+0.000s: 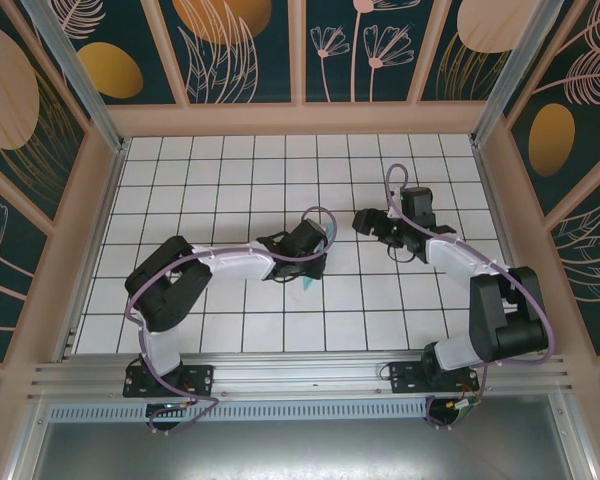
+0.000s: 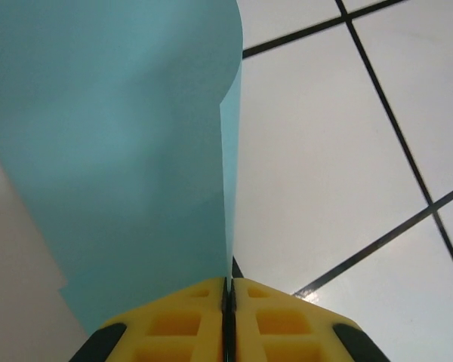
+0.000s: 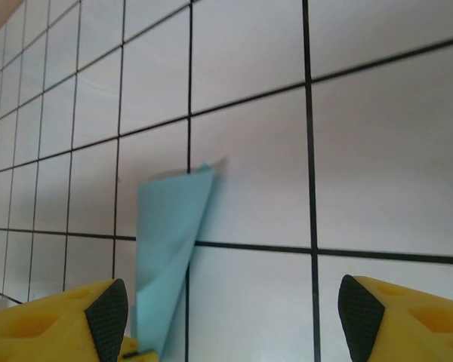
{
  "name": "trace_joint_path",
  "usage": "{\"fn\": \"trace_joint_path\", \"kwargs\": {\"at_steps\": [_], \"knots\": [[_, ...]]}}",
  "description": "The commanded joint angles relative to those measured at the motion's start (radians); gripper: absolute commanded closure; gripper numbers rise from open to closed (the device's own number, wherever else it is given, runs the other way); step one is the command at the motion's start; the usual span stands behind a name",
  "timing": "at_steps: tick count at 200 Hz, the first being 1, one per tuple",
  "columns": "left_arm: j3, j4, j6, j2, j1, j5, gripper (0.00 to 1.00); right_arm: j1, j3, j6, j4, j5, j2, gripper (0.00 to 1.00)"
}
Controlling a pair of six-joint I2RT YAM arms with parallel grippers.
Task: Fold a paper plane with a square sheet of paper (fold left side to right side)
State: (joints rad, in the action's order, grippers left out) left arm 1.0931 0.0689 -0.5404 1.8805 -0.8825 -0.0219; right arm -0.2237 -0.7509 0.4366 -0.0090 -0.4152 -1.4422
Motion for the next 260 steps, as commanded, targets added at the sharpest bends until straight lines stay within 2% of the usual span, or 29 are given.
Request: {"fn": "trace_joint_path", "kwargs": {"at_steps": [1,84,121,185,260], "knots": [[-0.037,-0.099,-0.062,-0.018,0.025,-0.137,0.88,-0.010,0.045,0.020,0.103,-0.044,0.007,0.25],[-0.205,-0.453,-0.255,-0.039,0.155,-0.388,0.90,-0.122,0.094,0.068,0.257,-0.085,-0.100,0.30],[-0.280,-0.690,-0.379,-0.032,0.195,-0.480,0.91,-0.158,0.078,0.091,0.300,-0.090,-0.148,0.33],[-0.374,-0.865,-0.479,-0.014,0.227,-0.506,0.93,-0.201,0.036,0.132,0.359,-0.105,-0.233,0.38],[-0.388,-0.912,-0.506,0.040,0.231,-0.506,0.94,-0.207,0.041,0.167,0.405,-0.111,-0.252,0.44]]}}
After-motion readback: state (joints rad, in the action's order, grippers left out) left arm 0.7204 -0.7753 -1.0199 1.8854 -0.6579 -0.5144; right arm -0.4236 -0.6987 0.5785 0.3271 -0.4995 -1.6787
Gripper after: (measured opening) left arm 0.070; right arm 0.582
